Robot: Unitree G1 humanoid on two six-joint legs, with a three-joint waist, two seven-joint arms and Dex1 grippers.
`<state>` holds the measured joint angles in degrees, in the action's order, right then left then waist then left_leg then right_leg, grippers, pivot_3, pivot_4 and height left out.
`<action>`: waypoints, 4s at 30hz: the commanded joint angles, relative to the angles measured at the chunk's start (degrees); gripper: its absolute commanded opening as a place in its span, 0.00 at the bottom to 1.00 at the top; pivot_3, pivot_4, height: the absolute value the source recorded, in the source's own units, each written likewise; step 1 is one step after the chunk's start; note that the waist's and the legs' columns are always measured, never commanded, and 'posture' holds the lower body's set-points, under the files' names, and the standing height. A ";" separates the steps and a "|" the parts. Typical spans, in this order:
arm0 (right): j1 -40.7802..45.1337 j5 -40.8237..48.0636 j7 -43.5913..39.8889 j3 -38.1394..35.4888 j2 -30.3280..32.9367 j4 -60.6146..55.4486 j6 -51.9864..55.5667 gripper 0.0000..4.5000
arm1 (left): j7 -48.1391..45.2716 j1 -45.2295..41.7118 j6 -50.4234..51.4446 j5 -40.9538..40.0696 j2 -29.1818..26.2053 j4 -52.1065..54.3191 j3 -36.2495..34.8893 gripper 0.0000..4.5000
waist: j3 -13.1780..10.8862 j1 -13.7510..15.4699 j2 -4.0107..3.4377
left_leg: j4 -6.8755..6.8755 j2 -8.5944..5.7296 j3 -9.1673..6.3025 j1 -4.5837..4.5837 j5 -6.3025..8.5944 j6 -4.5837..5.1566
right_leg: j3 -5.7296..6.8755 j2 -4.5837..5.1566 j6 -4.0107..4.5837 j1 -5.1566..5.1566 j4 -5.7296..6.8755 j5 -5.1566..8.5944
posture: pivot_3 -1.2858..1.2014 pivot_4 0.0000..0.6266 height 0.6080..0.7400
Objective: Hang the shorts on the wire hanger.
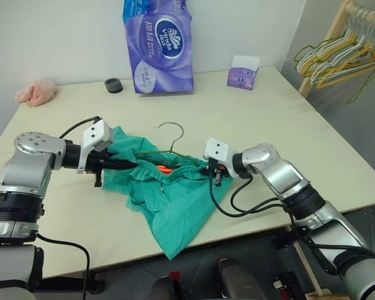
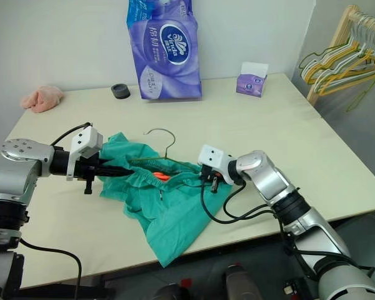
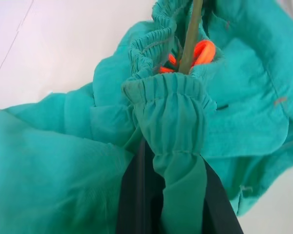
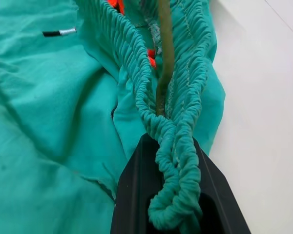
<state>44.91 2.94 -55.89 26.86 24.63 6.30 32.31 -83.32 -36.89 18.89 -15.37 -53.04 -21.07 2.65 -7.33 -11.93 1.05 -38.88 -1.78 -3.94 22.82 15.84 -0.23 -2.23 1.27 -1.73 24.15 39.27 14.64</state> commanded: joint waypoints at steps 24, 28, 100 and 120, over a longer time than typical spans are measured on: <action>-20.06 25.16 5.90 -33.44 13.91 -31.45 46.93 0.00 | 3.89 -7.08 -5.77 -3.82 4.50 -8.19 -7.23 0.74 | 0.04 -1.13 0.01 | 0.06 0.01 -0.01 0.04 0.01 0.00 | 0.01 0.03 0.00 -0.01 -0.05 0.00 | 0.40 0.15 1.00; -25.87 26.73 10.14 -40.90 13.35 -34.03 53.57 0.00 | 1.64 -2.00 1.09 -8.31 7.32 4.40 -5.29 0.74 | 0.04 -0.73 0.01 | 0.05 0.00 -0.01 0.06 0.01 0.00 | -0.02 0.04 0.00 -0.02 -0.08 0.00 | 0.39 0.15 1.00; 2.42 19.60 57.05 -77.30 29.12 -14.17 59.25 0.99 | 9.62 -40.72 -12.35 -5.72 53.38 -9.89 7.26 0.74 | -3.25 -11.17 -0.80 | 0.20 -0.53 2.62 -0.99 1.04 1.46 | -2.55 0.04 -1.91 -0.95 -0.97 0.47 | 0.33 0.30 1.00; -21.71 19.44 37.16 -49.65 14.11 -36.08 12.36 0.99 | 28.60 -27.62 -10.06 7.48 42.89 -3.62 6.33 0.74 | -3.18 -11.89 -0.91 | 0.22 -0.48 3.07 -1.04 1.11 1.56 | -3.15 0.02 -2.47 -0.92 -1.28 0.15 | 0.38 0.24 1.00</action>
<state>24.28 21.51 -16.45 -25.26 39.60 -25.96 49.11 -59.15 -65.99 7.94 -10.13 -8.53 -27.89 10.70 -10.50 -23.82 0.14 -38.68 -2.27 -0.88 21.77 16.95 1.33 -5.38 1.30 -4.19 23.25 38.02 14.78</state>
